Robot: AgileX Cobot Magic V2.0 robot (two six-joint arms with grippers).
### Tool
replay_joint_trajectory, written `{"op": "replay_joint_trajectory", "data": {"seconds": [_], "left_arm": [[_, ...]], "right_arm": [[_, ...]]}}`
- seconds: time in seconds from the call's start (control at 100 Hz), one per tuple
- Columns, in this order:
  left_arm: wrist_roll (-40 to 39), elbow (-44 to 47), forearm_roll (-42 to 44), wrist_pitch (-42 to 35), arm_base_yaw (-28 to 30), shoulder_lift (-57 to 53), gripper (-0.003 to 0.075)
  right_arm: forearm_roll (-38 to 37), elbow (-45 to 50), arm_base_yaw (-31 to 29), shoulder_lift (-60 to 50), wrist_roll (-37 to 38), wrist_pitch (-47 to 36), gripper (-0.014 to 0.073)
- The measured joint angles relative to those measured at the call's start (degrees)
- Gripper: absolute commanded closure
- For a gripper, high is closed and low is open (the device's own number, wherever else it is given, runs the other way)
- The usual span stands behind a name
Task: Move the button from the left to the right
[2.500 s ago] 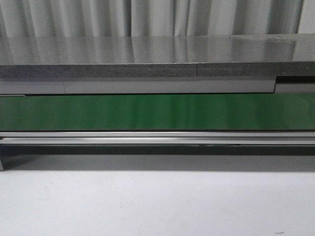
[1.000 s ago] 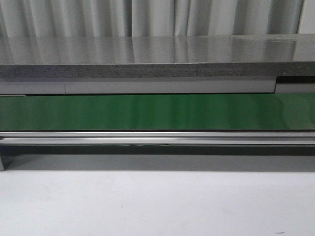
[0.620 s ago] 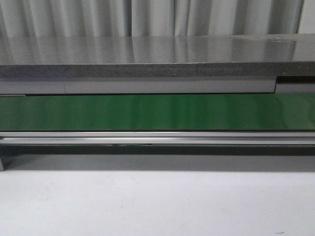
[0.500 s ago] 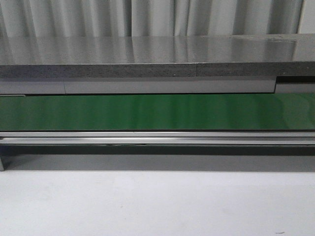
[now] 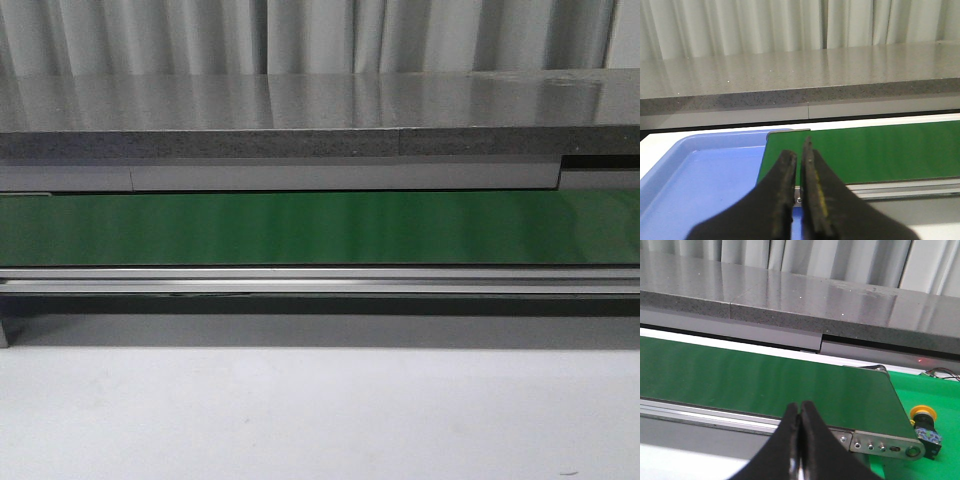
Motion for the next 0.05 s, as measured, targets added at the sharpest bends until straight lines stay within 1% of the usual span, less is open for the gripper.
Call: {"op": "replay_joint_trajectory", "data": {"seconds": [0.05], "left_arm": [[0.00,0.00,0.00,0.00,0.00,0.00,0.0715]], "right_arm": [[0.00,0.00,0.00,0.00,0.00,0.00,0.0662]]}}
